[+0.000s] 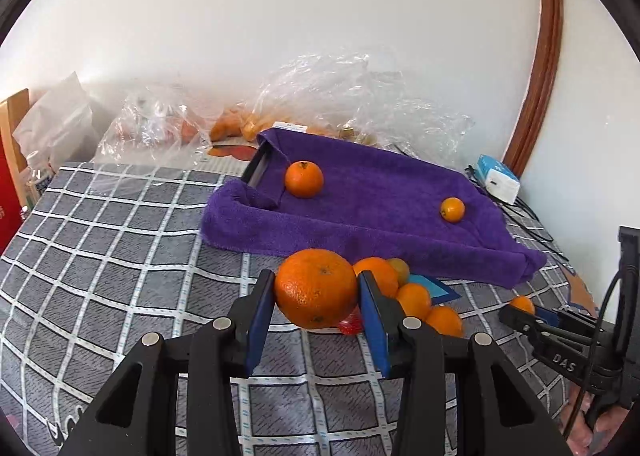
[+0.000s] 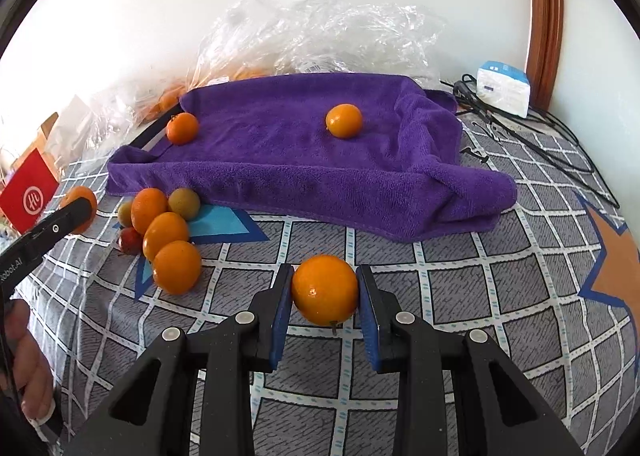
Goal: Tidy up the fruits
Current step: 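Carry both held oranges up and over the purple towel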
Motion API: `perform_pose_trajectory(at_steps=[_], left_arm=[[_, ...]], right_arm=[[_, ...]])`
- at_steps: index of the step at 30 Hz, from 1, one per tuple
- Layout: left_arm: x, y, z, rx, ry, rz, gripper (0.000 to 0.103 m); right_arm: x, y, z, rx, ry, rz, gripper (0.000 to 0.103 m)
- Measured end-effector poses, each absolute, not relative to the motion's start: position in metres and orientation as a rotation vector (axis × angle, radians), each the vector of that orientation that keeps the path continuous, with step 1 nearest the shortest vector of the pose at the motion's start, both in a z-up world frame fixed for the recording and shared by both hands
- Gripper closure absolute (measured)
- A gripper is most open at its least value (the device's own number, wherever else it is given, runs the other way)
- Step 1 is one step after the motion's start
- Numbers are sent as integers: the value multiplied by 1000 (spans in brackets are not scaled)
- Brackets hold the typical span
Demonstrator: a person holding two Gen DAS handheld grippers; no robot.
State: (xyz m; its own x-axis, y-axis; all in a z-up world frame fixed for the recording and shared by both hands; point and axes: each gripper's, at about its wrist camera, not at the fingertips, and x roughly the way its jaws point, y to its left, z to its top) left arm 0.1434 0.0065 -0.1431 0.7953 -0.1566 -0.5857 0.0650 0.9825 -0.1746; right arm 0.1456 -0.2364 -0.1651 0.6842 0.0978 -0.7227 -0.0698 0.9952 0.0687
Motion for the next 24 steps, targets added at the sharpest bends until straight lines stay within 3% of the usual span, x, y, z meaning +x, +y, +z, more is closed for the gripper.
perform_pose_trajectory(at_steps=[16,24], left_arm=[[189,16,-74,-178,547,-100,63],[224,24,-88,-221,552,-54,63]], right_arm=[[175,-229,-88,34,666,63,72],[213,-230,-83,56,641,56,72]])
